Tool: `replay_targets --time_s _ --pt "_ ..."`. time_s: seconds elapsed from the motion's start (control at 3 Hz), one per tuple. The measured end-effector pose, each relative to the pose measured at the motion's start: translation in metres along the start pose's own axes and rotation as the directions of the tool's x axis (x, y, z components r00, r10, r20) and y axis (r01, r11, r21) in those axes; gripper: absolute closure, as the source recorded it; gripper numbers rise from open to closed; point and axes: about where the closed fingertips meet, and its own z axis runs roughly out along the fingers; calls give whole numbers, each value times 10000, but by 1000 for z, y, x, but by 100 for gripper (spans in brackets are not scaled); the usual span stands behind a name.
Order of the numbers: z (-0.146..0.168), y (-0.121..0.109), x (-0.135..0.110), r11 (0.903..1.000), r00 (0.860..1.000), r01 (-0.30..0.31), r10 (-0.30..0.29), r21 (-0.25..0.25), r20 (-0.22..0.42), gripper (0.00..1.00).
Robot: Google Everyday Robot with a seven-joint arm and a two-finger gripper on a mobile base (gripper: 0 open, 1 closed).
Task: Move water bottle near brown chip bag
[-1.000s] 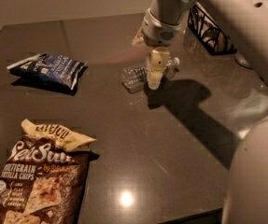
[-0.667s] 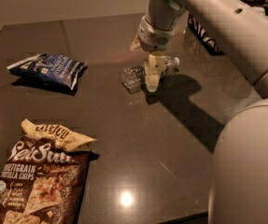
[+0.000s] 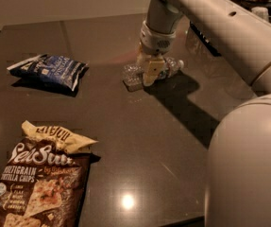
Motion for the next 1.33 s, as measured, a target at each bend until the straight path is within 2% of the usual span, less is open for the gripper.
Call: replay_targets --time_s 0.33,0.67,1.0,1.33 --pt "-15 12 -18 9993 9987 355 -359 124 364 70" --pt "-30 38 -52 9951 9910 983 -990 118 904 94" --pt "-29 80 -99 9860 9801 1660 -1629 -176 1138 100" --pt "-19 110 -127 9783 9747 2003 -1935 -526 1124 100"
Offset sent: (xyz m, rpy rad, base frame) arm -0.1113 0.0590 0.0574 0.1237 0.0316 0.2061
